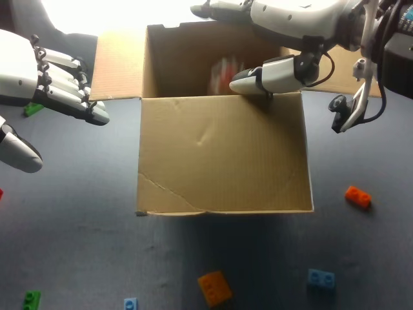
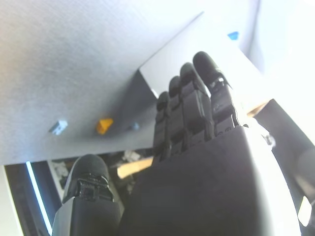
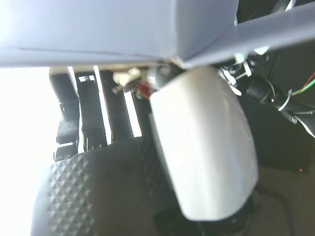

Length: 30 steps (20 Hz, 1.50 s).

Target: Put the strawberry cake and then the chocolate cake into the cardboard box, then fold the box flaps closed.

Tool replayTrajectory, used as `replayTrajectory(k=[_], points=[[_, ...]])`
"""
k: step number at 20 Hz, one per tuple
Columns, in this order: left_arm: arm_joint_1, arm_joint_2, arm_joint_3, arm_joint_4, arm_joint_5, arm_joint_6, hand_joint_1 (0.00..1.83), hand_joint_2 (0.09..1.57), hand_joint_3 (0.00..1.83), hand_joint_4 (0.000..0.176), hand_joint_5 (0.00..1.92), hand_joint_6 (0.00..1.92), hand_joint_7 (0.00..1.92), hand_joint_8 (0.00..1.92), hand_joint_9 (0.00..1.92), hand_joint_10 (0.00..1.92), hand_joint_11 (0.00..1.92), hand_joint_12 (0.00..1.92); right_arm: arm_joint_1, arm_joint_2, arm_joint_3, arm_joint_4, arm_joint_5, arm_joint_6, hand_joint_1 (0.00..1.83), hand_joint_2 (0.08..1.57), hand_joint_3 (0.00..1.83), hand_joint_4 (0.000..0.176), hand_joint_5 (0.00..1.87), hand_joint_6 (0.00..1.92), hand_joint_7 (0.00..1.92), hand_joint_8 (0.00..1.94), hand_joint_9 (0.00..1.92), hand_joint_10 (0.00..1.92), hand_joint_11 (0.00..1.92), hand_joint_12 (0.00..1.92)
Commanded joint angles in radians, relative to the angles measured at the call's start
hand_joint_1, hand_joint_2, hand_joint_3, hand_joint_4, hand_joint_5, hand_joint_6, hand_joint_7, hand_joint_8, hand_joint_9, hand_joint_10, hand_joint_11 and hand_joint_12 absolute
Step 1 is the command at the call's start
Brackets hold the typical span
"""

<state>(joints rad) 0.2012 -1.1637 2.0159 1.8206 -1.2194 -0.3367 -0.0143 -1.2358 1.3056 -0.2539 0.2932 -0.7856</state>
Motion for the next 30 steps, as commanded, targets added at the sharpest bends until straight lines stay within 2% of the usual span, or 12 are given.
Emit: replayTrajectory(k=[1,4,6,11,13,14,15,16,17,21,24,30], points=[[-0.013,0.006,0.0,-0.082,-0.008,0.002,0.0,1.16,0.0,0.0,0.22,0.01,0.26,0.01,0.29,0.0,0.0,0.88,0.018,0.016,-0.002,0.005,0.092,0.008,0.69,0.93,0.0,0.0,0.05,0.02,0.16,0.0,0.04,0.38,0.0,0.96],[-0.013,0.006,0.0,-0.082,-0.006,0.002,0.0,1.18,0.0,0.0,0.2,0.0,0.27,0.0,0.33,0.01,0.0,0.93,0.032,0.039,-0.009,0.004,0.07,0.009,0.74,0.9,0.0,0.004,0.0,0.0,0.1,0.01,0.01,0.21,0.0,0.14],[-0.013,0.006,0.002,-0.083,-0.003,0.002,0.0,1.19,0.01,0.0,0.21,0.0,0.27,0.0,0.31,0.0,0.0,0.91,0.038,0.069,-0.034,0.002,0.055,0.009,0.74,0.89,0.0,0.0,0.0,0.0,0.08,0.01,0.03,0.17,0.01,0.01],[-0.041,0.006,0.01,-0.084,-0.002,-0.002,0.0,1.21,0.01,0.0,0.19,0.0,0.23,0.0,0.27,0.0,0.0,0.88,0.048,0.191,-0.149,-0.001,0.044,0.011,0.69,0.9,0.0,0.006,0.0,0.0,0.07,0.0,0.02,0.14,0.04,0.03],[-0.057,0.006,0.014,-0.084,-0.002,-0.003,0.0,1.2,0.0,0.0,0.21,0.01,0.26,0.01,0.28,0.01,0.0,0.88,0.054,0.252,-0.194,-0.001,0.047,0.006,0.53,0.99,0.0,0.003,0.09,0.01,0.14,0.01,0.12,0.12,0.0,0.48],[-0.065,0.006,0.016,-0.084,-0.002,-0.003,0.0,1.2,0.0,0.0,0.21,0.01,0.26,0.01,0.28,0.01,0.0,0.88,0.052,0.283,-0.212,-0.001,0.047,-0.008,0.53,0.99,0.0,0.003,0.09,0.01,0.14,0.01,0.12,0.12,0.0,0.48],[-0.073,0.005,0.017,-0.084,-0.002,-0.003,0.0,1.15,0.0,0.004,0.22,0.01,0.27,0.01,0.3,0.01,0.0,0.9,0.047,0.314,-0.231,-0.001,0.046,-0.031,0.29,1.11,0.02,0.0,0.26,0.07,0.33,0.06,0.3,0.19,0.0,0.93],[-0.078,0.006,0.019,-0.084,-0.002,-0.004,0.0,1.14,0.0,0.002,0.26,0.01,0.31,0.01,0.35,0.01,0.02,0.93,0.033,0.341,-0.244,0.0,0.045,-0.039,0.21,1.16,0.01,0.0,0.37,0.08,0.46,0.05,0.38,0.24,0.0,1.15],[-0.084,0.006,0.024,-0.084,-0.002,-0.008,0.0,1.17,0.0,0.0,0.38,0.01,0.42,0.01,0.46,0.01,0.09,0.97,0.024,0.362,-0.25,0.035,0.041,-0.063,0.14,1.23,0.01,0.0,0.56,0.14,0.71,0.08,0.54,0.56,0.0,1.56],[-0.126,0.0,0.04,-0.083,-0.002,-0.024,0.0,1.18,0.0,0.005,0.34,0.0,0.41,0.0,0.43,0.0,0.06,0.95,-0.024,0.428,-0.235,0.254,0.015,-0.225,0.11,1.25,0.0,0.0,0.54,0.13,0.68,0.03,0.44,0.81,0.0,1.63],[-0.17,-0.007,0.058,-0.071,-0.002,-0.032,0.0,1.19,0.0,0.0,0.31,0.0,0.33,0.0,0.38,0.0,0.03,0.92,-0.112,0.458,-0.238,0.261,0.135,-0.23,0.09,1.24,0.0,0.0,0.37,0.04,0.49,0.0,0.3,0.56,0.0,1.43],[-0.242,-0.017,0.075,-0.065,-0.007,-0.048,0.0,1.19,0.0,0.0,0.28,0.0,0.32,0.0,0.34,0.0,0.01,0.9,-0.192,0.492,-0.234,0.469,0.159,-0.293,0.1,1.21,0.0,0.0,0.36,0.01,0.41,0.0,0.3,0.35,0.0,1.22]])
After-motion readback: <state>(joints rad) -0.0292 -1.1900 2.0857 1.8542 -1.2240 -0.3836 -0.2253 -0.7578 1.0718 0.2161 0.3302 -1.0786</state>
